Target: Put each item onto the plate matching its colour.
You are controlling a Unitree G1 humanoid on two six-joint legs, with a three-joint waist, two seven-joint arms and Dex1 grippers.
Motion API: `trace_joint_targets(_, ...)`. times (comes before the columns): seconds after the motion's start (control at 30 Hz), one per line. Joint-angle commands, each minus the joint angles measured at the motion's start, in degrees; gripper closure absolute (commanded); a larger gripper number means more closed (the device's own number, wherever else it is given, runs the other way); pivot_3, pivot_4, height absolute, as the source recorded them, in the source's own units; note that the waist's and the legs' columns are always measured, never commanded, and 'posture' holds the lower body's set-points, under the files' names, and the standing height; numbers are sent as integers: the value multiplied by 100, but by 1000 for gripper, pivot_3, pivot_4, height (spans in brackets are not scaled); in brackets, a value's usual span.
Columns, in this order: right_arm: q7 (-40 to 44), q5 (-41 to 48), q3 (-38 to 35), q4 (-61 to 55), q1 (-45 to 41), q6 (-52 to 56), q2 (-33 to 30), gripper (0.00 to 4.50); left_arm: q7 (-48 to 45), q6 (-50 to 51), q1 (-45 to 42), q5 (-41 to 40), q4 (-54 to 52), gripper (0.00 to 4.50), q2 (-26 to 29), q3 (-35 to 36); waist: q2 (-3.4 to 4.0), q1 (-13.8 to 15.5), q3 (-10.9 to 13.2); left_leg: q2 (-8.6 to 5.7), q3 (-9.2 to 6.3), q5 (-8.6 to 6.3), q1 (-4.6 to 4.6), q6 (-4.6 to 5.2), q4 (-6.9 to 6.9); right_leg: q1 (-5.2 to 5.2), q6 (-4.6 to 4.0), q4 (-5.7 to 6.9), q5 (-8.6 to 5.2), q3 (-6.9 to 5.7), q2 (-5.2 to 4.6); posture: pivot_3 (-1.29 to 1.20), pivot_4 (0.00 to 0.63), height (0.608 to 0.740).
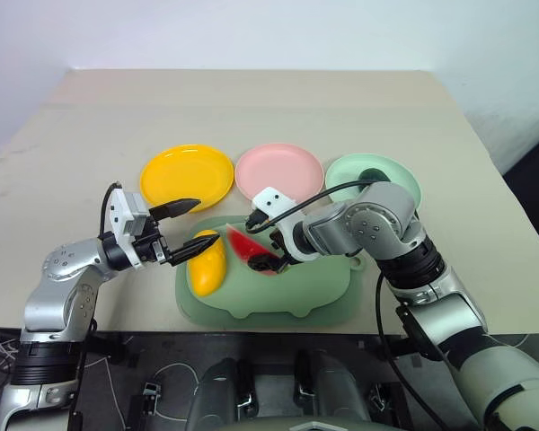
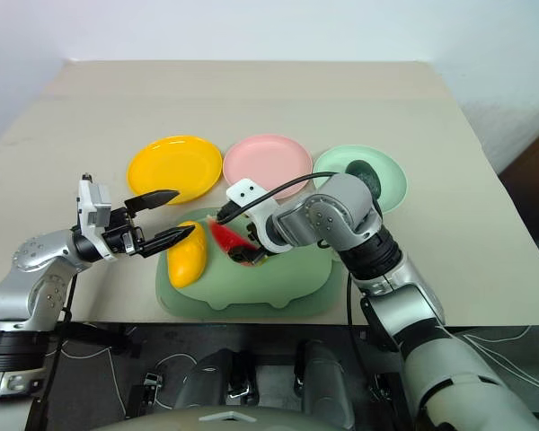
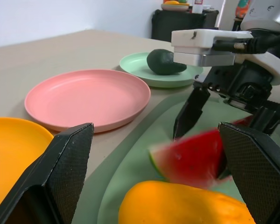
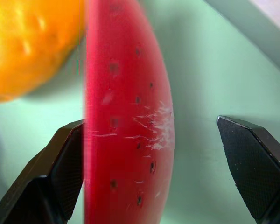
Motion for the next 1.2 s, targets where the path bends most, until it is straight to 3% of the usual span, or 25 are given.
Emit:
trace_joint_targets(0.03, 338, -395, 296, -245, -121, -149, -178, 416, -66, -150, -57, 28, -18, 0, 30, 66, 0, -1, 0, 0, 0, 0, 0, 0, 0, 0, 0, 0, 0, 0, 0, 0, 150, 696)
trace_joint_targets(0.23, 784, -790, 417, -327, -104, -229, -198, 2139, -72, -167, -18, 37, -30, 0, 16, 72, 0, -5, 0, 1, 0, 0, -3, 0, -1, -5, 0, -1, 0, 0, 0, 0, 150, 696)
trace_joint_targets(0.47, 1201, -1138, 371, -406, -118, -340, -244, 2140, -38, -165, 1, 40, -67, 0, 26, 83, 0, -4, 0, 1, 0, 0, -3, 0, -2, -6, 0, -1, 0, 0, 0, 0, 150, 696)
trace_joint_targets(0.73, 1974, -957, -1102, -493, -516, -734, -478, 2140, 14, -124, 22, -7, -142, 0, 56, 137, 0, -1, 1, 1, 2, 0, -13, 0, -1, -17, 0, 0, 0, 1, 0, 0, 150, 696)
trace_joint_targets(0.83, 2010, -1226, -1504, 344, -807, -1249, -388, 2140, 28, -130, 61, -19, -148, 0, 76, 175, 0, -8, 1, 1, 2, 0, -12, 0, -2, -18, 0, 0, 0, 1, 1, 0, 150, 696)
trace_joint_targets(1.2, 2550, -2977, -1136, 5015, -2124, -4216, 581, 2140, 135, -136, 158, -4, -271, 0, 44, 195, 0, -40, 2, 0, 40, 4, -13, 1, -7, -59, 5, 54, -2, 20, 4, 0, 150, 696)
